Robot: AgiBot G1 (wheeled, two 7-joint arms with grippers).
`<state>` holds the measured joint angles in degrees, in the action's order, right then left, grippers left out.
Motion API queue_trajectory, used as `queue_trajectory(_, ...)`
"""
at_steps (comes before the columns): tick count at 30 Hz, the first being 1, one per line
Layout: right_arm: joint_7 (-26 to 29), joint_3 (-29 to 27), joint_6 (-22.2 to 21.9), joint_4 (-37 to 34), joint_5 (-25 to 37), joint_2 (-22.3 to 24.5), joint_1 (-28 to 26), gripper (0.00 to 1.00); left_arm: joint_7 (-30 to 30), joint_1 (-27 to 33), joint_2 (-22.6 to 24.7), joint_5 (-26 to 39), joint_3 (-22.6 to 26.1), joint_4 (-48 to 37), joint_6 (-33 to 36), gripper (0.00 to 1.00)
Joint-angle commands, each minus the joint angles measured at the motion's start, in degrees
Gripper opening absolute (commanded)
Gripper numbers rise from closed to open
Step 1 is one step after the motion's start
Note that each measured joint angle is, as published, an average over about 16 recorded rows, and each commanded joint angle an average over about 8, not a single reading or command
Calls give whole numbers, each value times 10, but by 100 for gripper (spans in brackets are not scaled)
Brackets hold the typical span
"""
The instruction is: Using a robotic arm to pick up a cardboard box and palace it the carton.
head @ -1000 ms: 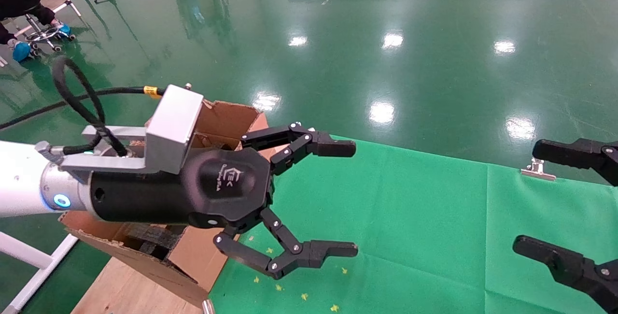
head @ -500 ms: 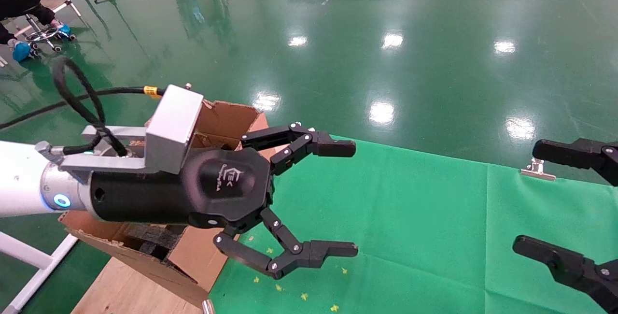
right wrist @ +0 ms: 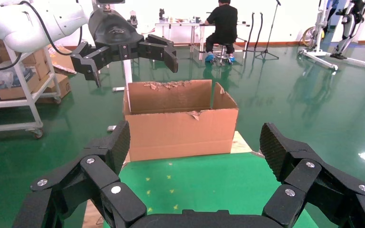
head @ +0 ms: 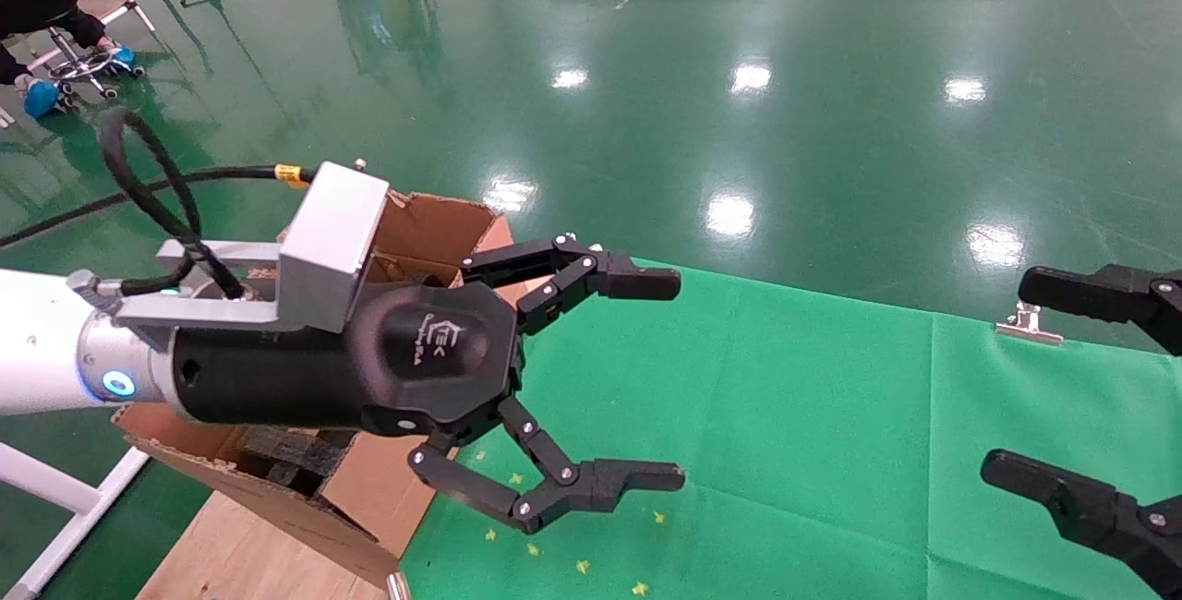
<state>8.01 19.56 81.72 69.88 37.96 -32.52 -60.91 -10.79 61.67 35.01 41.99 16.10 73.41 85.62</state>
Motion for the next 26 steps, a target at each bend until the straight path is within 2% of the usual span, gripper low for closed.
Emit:
queue_trajectory(1, 0, 0, 0, 0, 0, 0, 0, 100, 0, 0, 0, 0, 0, 0, 0, 100)
queue_trajectory(26, 0, 0, 0, 0, 0, 0, 0, 100, 0, 0, 0, 0, 0, 0, 0, 100)
